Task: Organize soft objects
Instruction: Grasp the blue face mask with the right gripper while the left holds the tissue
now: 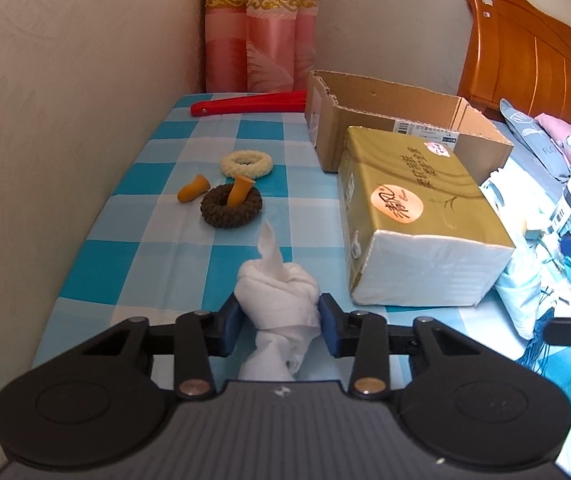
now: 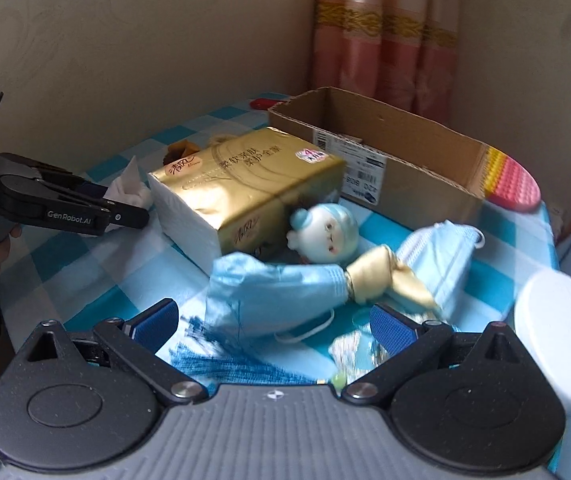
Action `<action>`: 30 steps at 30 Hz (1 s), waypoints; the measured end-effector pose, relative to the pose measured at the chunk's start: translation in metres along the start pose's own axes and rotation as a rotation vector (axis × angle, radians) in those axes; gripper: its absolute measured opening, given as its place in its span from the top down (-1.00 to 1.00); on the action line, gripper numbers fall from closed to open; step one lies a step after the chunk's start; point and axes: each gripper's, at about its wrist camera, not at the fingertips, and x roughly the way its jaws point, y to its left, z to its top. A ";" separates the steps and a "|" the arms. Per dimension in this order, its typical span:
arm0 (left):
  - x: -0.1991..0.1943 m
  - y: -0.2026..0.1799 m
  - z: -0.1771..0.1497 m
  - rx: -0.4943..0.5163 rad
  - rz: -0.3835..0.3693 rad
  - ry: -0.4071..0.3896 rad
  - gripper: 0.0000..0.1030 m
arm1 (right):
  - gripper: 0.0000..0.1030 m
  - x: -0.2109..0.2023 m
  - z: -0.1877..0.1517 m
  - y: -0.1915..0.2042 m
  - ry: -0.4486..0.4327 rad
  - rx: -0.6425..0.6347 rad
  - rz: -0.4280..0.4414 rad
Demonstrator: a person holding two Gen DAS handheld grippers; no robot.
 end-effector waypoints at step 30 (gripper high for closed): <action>0.000 0.000 0.004 -0.005 -0.003 0.018 0.25 | -0.66 0.037 0.017 0.004 0.110 -0.078 0.115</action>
